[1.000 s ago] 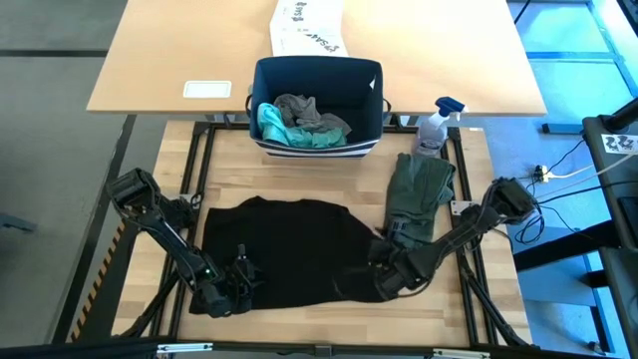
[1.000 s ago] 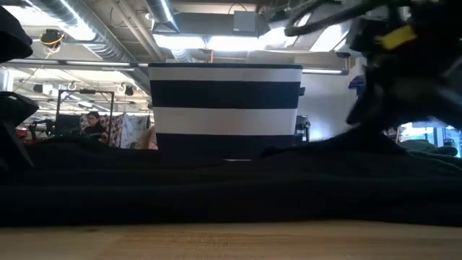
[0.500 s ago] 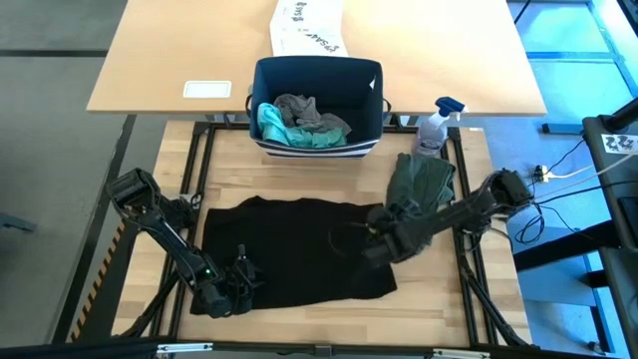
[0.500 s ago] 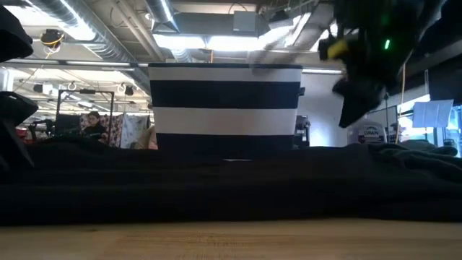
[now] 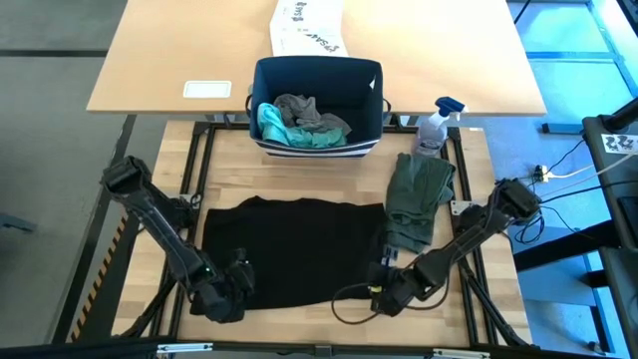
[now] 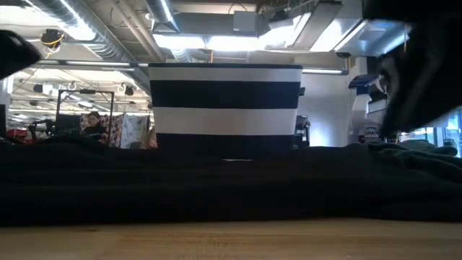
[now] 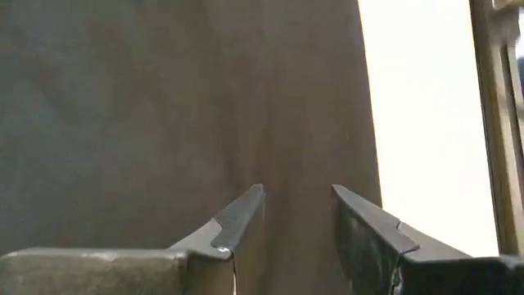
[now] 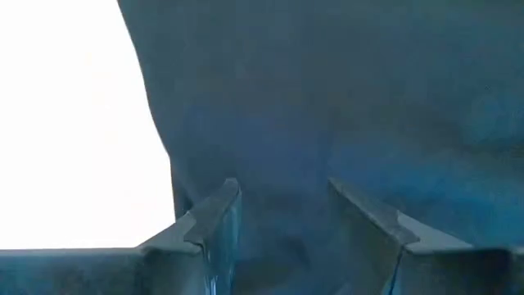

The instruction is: Fold Laundry from Bin

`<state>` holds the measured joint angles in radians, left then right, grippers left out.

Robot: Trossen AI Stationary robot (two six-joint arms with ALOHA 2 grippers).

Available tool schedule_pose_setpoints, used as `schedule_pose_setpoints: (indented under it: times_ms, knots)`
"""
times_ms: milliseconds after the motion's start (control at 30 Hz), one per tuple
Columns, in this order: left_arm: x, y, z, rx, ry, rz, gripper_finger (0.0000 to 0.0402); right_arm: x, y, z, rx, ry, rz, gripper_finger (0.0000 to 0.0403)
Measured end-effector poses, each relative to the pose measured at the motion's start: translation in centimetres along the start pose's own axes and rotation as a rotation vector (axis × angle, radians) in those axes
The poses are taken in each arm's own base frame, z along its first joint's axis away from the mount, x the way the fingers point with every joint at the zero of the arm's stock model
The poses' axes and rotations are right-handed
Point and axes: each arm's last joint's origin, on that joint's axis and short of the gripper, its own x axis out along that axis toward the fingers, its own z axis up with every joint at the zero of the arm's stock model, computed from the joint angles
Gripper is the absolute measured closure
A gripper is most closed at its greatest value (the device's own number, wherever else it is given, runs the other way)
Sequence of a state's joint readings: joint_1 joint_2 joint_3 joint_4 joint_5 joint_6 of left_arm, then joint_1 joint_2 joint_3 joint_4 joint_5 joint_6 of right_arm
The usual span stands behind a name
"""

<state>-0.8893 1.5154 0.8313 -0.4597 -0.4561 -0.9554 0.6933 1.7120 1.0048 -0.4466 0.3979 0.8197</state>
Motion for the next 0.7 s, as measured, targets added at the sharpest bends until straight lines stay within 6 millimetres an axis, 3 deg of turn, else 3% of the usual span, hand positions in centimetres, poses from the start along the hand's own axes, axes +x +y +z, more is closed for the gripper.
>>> schedule_pose_setpoints:
  times_ms: [200, 367, 567, 700]
  knots:
    - [1.2, 1.3, -4.3, -0.101, 0.243, -0.016, 0.0266, 1.4, -1.2, -3.1, 0.056, 0.136, 0.03, 0.0224]
    - [0.7, 1.1, -6.4, -0.169, 0.28, -0.027, 0.0266, 0.6, 0.0, -5.1, 0.113, 0.226, 0.111, 0.0224]
    - [0.5, 0.5, -5.5, -0.062, 0.211, -0.024, 0.0266, -0.1, 1.6, -5.4, 0.167, 0.264, 0.225, 0.0224]
    - [-1.1, -0.2, -2.8, -0.014, 0.197, -0.032, 0.0266, -2.2, 1.8, -3.2, 0.16, 0.275, 0.24, 0.0224]
